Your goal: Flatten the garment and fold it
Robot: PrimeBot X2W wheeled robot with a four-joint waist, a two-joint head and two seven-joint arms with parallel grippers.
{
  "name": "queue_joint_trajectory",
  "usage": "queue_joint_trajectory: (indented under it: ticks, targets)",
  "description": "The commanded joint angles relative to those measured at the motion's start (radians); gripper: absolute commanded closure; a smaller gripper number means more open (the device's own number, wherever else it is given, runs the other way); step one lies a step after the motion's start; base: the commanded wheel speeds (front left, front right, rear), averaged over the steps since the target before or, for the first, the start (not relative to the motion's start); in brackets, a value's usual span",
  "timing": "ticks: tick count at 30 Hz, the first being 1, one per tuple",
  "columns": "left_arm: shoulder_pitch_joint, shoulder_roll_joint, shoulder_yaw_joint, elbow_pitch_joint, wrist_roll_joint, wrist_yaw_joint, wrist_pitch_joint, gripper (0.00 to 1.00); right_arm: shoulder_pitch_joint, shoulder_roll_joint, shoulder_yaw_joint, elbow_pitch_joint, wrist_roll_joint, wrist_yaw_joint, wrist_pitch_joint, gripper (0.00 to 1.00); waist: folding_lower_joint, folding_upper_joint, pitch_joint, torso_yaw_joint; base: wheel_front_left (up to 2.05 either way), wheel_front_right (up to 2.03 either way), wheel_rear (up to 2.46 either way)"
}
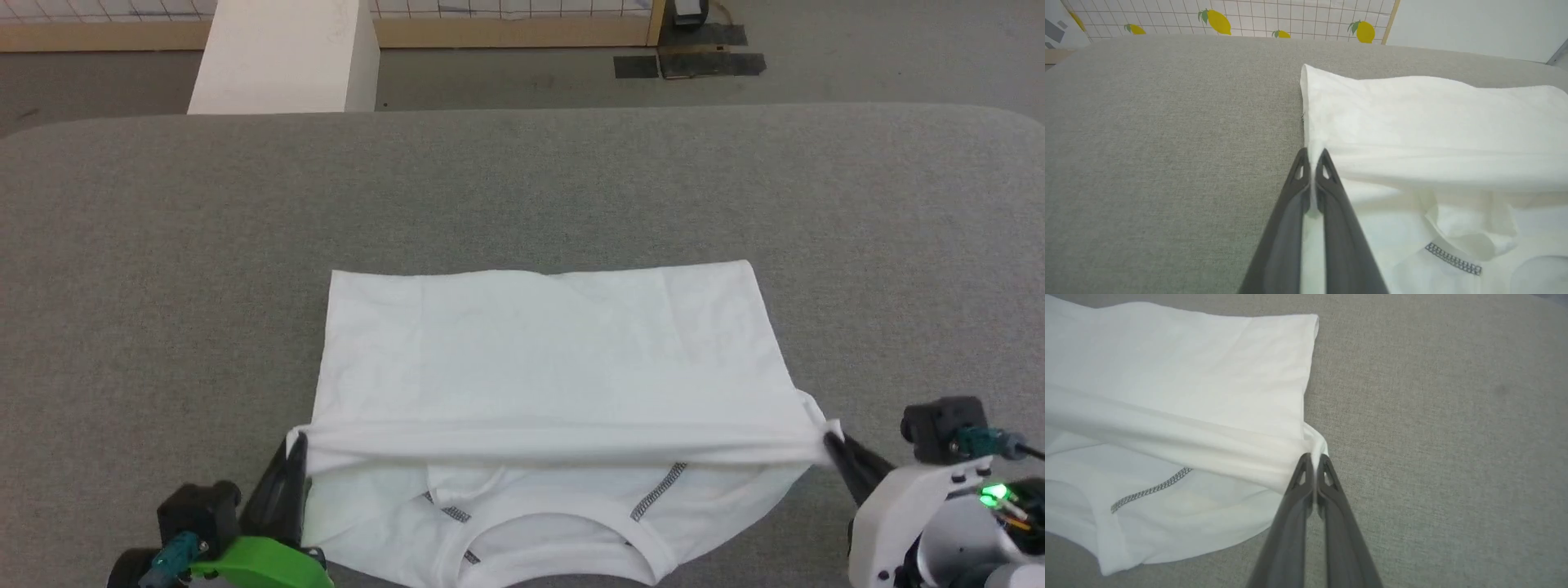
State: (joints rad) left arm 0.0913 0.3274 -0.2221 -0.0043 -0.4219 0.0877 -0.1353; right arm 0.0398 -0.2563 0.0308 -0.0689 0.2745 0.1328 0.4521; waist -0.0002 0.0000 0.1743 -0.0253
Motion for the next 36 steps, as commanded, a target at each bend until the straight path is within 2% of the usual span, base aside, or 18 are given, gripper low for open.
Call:
queue_joint_trajectory:
  ticks: [1,8,9,10,11,12,13,14,18,24,29,36]
  targets:
    - [0.023,0.0,0.0,0.02,-0.01,-0.003,0.007,1.0,0.027,0.014,-0.013,-0.006,-0.014,-0.002,0.016,1.0,0.0002,0.0,-0.004,0.002,0.0,0.0,0.0]
    - [0.052,-0.015,-0.043,0.101,-0.014,-0.014,0.026,1.0,0.099,0.088,-0.032,0.03,-0.05,-0.002,0.068,1.0,0.0002,0.0,-0.01,-0.001,0.0,0.0,0.0]
    - [0.056,-0.018,-0.047,0.114,-0.014,-0.014,0.027,1.0,0.104,0.1,-0.034,0.041,-0.051,-0.002,0.073,0.89,0.0002,0.0,-0.012,-0.001,0.0,0.0,0.0]
    - [0.059,-0.022,-0.051,0.123,-0.019,-0.016,0.03,1.0,0.108,0.106,-0.034,0.049,-0.052,-0.002,0.076,0.65,0.0002,0.0,-0.015,-0.001,0.0,0.0,0.0]
    - [0.065,-0.026,-0.053,0.133,-0.026,-0.018,0.033,0.94,0.112,0.112,-0.033,0.055,-0.056,-0.002,0.075,0.16,0.0002,0.0,-0.019,-0.002,0.0,0.0,0.0]
    - [0.07,-0.028,-0.054,0.14,-0.03,-0.017,0.035,0.68,0.118,0.118,-0.036,0.062,-0.056,-0.002,0.08,0.0,0.0002,0.0,-0.024,-0.002,0.0,0.0,0.0]
    - [0.078,-0.031,-0.053,0.148,-0.036,-0.015,0.037,0.12,0.126,0.127,-0.041,0.068,-0.055,-0.002,0.089,0.0,0.0002,0.0,-0.031,-0.002,0.0,0.0,0.0]
    - [0.084,-0.033,-0.052,0.151,-0.039,-0.012,0.037,0.0,0.132,0.131,-0.043,0.068,-0.055,-0.002,0.091,0.0,0.0002,0.0,-0.035,-0.001,0.0,0.0,0.0]
    - [0.107,-0.033,-0.04,0.146,-0.046,0.001,0.019,0.0,0.158,0.146,-0.068,0.064,-0.054,-0.002,0.081,0.0,0.0002,0.0,-0.058,0.006,0.0,0.0,0.0]
    - [0.094,-0.034,-0.016,0.098,-0.011,0.022,-0.083,0.0,0.189,0.182,-0.127,0.001,-0.042,-0.002,0.023,0.0,0.0002,0.0,-0.09,0.026,0.0,0.0,0.0]
    - [0.02,-0.059,0.002,0.049,0.05,0.035,-0.122,0.0,0.14,0.204,-0.208,-0.053,-0.024,-0.002,-0.125,0.0,0.0002,0.0,-0.098,0.04,0.0,0.0,0.0]
    - [-0.092,-0.09,0.014,0.066,0.1,0.007,-0.126,0.0,0.019,0.206,-0.203,0.071,0.017,-0.002,-0.211,0.0,0.0002,0.0,-0.091,0.037,0.0,0.0,0.0]
